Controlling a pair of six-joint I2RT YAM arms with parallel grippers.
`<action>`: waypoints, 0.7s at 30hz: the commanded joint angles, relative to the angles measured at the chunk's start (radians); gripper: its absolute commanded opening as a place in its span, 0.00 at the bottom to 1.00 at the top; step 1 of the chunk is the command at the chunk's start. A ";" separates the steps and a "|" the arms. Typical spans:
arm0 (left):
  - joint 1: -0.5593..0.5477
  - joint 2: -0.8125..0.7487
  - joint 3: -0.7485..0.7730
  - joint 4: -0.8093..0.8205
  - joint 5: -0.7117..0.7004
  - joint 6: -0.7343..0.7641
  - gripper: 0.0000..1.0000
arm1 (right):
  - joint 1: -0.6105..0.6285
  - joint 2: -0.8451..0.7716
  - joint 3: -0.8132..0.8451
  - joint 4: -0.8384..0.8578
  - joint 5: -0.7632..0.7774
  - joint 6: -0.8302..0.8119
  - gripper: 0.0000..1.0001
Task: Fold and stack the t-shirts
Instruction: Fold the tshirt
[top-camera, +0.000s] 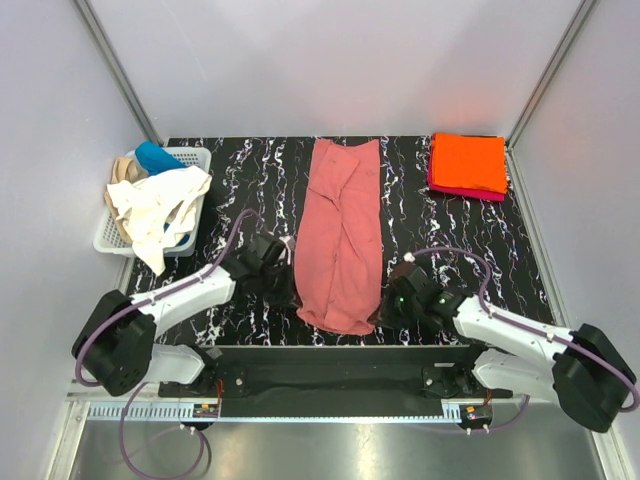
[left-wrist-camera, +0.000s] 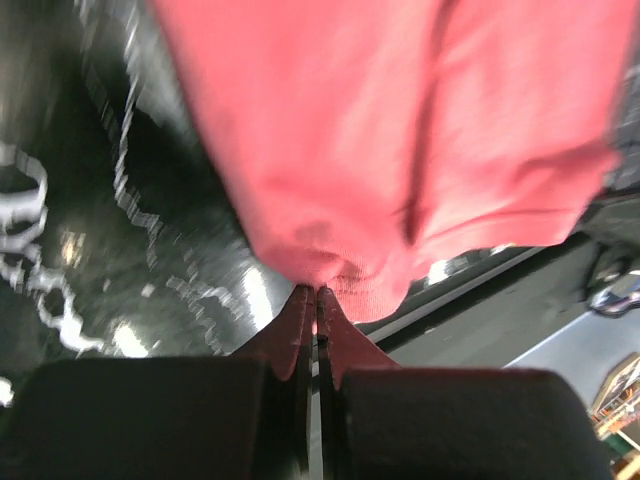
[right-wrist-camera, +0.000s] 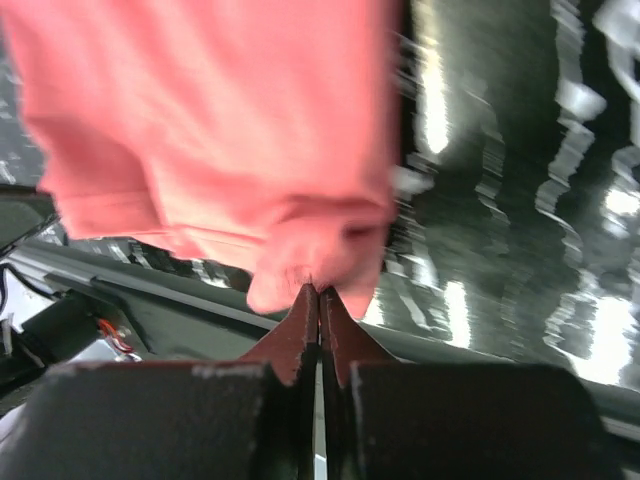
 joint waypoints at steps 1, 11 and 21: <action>0.031 0.038 0.095 0.016 0.032 0.030 0.00 | -0.007 0.068 0.127 0.001 0.051 -0.090 0.00; 0.150 0.303 0.412 -0.019 0.070 0.105 0.00 | -0.210 0.373 0.432 -0.002 -0.021 -0.377 0.00; 0.249 0.513 0.707 -0.051 0.095 0.155 0.00 | -0.362 0.608 0.681 -0.010 -0.137 -0.525 0.00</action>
